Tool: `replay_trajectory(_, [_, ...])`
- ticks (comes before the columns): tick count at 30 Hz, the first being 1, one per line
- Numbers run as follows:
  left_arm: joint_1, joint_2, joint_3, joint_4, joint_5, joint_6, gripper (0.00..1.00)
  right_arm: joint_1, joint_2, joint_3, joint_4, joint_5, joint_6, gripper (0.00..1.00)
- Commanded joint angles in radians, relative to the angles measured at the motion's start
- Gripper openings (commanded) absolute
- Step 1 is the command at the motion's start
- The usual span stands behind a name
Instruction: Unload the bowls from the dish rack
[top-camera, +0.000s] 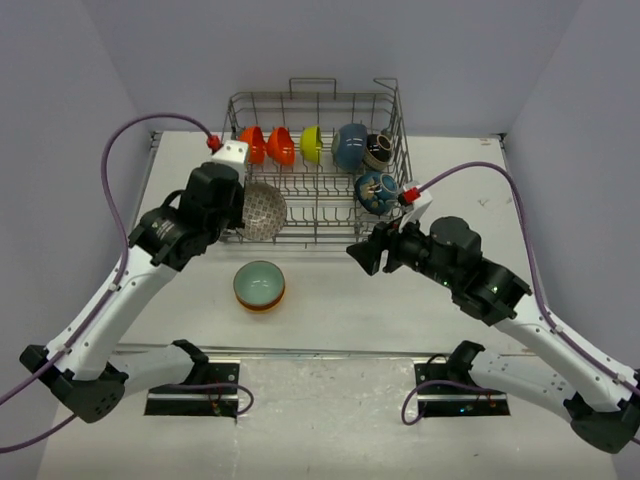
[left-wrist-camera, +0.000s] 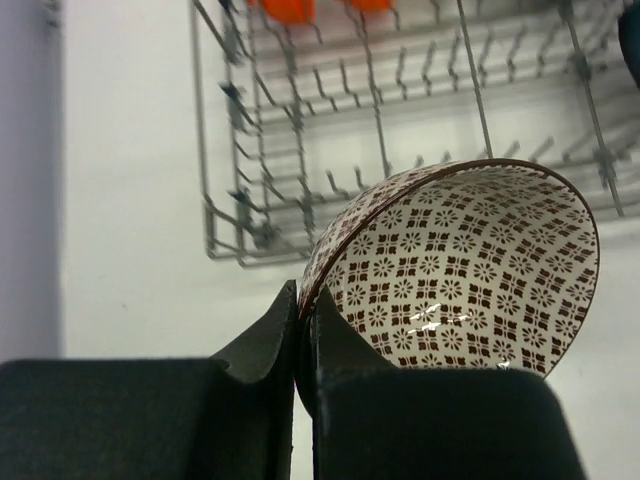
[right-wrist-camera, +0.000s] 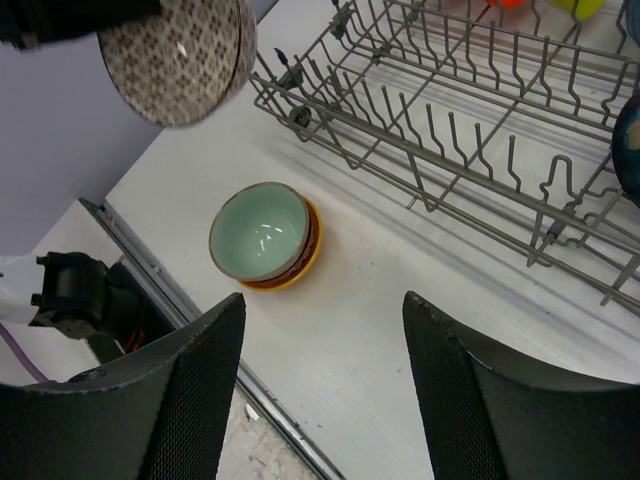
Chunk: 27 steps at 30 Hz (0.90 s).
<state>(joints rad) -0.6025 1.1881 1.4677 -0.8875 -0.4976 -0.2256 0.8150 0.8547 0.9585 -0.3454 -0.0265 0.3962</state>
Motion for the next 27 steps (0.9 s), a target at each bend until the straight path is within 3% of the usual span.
replay_trajectory(1, [0.004,-0.085,-0.170,0.068,0.247,-0.096,0.00,-0.004,-0.028,0.066,-0.046,0.077,-0.040,0.66])
replay_trajectory(4, [0.004,-0.166,-0.342,0.120,0.344,-0.135,0.00,-0.004,-0.051,0.071,-0.063,0.073,-0.053,0.69])
replay_trajectory(9, [0.004,-0.252,-0.548,0.195,0.356,-0.207,0.00,-0.004,-0.095,0.066,-0.063,0.059,-0.066,0.81])
replay_trajectory(27, [0.030,-0.249,-0.685,0.263,0.217,-0.383,0.00,-0.004,-0.085,0.056,-0.072,0.045,-0.066,0.88])
